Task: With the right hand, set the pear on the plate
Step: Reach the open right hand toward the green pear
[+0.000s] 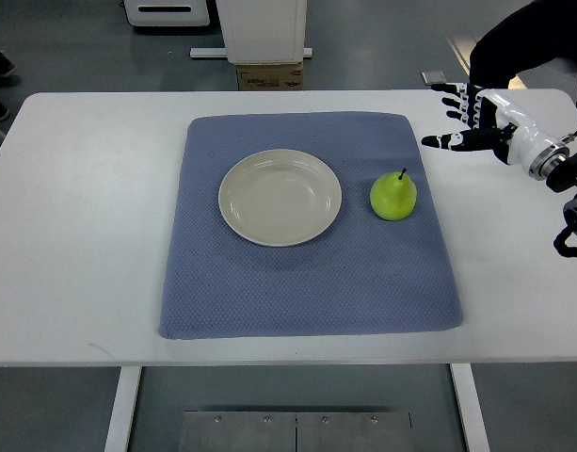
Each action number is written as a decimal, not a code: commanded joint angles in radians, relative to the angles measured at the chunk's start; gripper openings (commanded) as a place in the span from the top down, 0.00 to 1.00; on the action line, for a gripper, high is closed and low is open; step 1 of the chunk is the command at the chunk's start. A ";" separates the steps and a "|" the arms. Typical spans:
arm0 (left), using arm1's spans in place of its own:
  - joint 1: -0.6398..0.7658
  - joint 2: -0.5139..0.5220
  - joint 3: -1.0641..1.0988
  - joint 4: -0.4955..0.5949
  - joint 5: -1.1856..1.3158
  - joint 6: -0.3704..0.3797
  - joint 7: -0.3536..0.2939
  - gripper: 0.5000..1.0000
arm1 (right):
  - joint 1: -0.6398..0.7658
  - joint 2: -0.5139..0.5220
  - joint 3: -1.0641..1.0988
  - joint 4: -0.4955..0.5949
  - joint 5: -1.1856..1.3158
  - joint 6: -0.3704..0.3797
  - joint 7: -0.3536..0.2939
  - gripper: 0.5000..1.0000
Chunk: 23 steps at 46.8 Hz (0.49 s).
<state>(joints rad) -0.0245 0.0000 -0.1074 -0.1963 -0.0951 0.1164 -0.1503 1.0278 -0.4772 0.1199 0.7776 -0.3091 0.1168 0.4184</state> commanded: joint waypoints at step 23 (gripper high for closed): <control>0.000 0.000 0.000 0.000 0.000 0.000 0.000 0.00 | -0.008 0.038 -0.151 0.069 -0.102 -0.127 0.065 0.00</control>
<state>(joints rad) -0.0244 0.0000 -0.1074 -0.1963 -0.0951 0.1167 -0.1503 1.0187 -0.4475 -0.0127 0.8482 -0.4097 0.0080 0.4817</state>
